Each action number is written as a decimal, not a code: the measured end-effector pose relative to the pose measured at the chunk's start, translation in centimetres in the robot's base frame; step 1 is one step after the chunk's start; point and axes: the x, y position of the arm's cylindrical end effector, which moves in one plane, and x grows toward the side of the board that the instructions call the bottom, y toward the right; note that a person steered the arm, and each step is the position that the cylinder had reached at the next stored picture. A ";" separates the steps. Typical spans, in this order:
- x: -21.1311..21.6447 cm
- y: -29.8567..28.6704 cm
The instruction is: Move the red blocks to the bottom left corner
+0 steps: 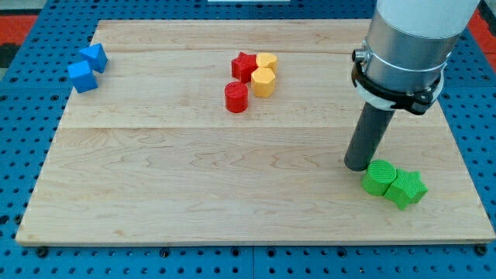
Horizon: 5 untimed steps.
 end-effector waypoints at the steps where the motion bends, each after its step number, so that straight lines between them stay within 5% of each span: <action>1: -0.3 0.1; 5: -3.6 -0.3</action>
